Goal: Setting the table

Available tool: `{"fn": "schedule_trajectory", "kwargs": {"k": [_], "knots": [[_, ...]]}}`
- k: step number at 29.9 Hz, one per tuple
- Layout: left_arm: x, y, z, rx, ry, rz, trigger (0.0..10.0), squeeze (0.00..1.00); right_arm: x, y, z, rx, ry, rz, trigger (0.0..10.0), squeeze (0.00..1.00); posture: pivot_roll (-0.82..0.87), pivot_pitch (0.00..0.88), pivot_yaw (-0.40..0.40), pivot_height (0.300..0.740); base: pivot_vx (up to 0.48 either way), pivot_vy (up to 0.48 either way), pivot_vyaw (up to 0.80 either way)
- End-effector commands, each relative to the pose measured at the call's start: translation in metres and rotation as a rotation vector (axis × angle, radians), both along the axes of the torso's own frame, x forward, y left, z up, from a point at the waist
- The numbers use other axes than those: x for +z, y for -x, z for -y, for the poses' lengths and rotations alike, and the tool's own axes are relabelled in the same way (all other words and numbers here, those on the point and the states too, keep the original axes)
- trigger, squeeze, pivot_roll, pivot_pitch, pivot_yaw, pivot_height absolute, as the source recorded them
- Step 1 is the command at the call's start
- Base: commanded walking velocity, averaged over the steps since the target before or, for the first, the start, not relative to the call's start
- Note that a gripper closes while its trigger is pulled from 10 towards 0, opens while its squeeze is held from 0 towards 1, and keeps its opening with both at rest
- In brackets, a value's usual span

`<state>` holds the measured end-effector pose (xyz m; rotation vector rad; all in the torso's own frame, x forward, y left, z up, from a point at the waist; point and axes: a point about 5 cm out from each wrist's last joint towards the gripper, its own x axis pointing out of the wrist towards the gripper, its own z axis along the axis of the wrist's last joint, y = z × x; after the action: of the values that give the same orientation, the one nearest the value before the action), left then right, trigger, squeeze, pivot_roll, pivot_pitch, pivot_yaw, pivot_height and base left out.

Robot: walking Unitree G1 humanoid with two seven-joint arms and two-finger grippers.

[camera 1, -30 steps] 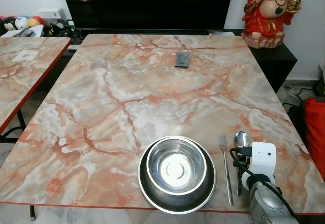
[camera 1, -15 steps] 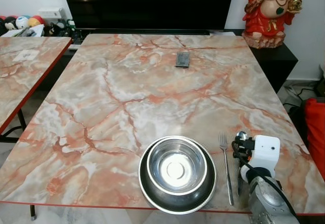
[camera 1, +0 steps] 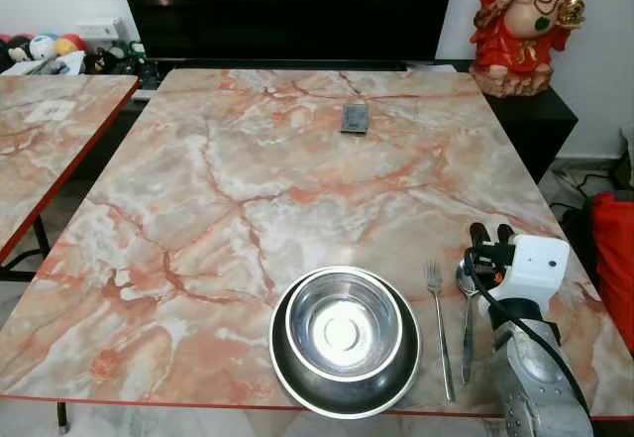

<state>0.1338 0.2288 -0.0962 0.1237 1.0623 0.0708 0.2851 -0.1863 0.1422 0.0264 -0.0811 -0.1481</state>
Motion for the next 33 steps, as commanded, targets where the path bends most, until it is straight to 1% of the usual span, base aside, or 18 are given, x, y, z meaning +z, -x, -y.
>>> {"fn": "schedule_trajectory", "kwargs": {"k": [1, 6, 14, 20, 31, 33], "knots": [[-0.0010, 0.0043, -0.0021, 0.001, -0.007, -0.012, 10.0, 0.00, 0.0001, -0.0019, -0.0007, 0.001, -0.009, 0.014, 10.0, 0.00, -0.06, 0.008, 0.016, 0.740, 0.000, 0.000, 0.00], [-0.0005, 0.0031, -0.0027, 0.001, -0.011, -0.010, 10.0, 0.00, -0.0010, -0.0040, -0.0015, -0.027, -0.034, 0.026, 10.0, 0.00, -0.06, 0.000, 0.024, 0.740, 0.000, 0.000, 0.00], [-0.0002, 0.0030, -0.0039, -0.002, -0.015, -0.013, 10.0, 0.00, -0.0058, -0.0011, -0.0057, -0.036, -0.055, 0.034, 10.0, 0.00, -0.07, 0.000, 0.031, 0.740, 0.000, 0.000, 0.00], [-0.0005, 0.0038, -0.0037, -0.003, -0.013, -0.015, 10.0, 0.00, -0.0054, -0.0007, -0.0060, -0.030, -0.031, 0.049, 10.0, 0.00, -0.06, 0.000, 0.028, 0.740, 0.000, 0.000, 0.00], [-0.0015, 0.0051, -0.0016, 0.005, 0.001, -0.019, 10.0, 0.00, -0.0048, -0.0020, -0.0078, -0.018, -0.022, 0.055, 10.0, 0.00, -0.06, 0.000, 0.013, 0.740, 0.000, 0.000, 0.00], [-0.0018, 0.0056, -0.0011, 0.010, 0.004, -0.019, 10.0, 0.00, -0.0035, -0.0026, -0.0084, -0.009, -0.011, 0.062, 10.0, 0.00, -0.06, 0.000, 0.010, 0.740, 0.000, 0.259, 0.00]]}}
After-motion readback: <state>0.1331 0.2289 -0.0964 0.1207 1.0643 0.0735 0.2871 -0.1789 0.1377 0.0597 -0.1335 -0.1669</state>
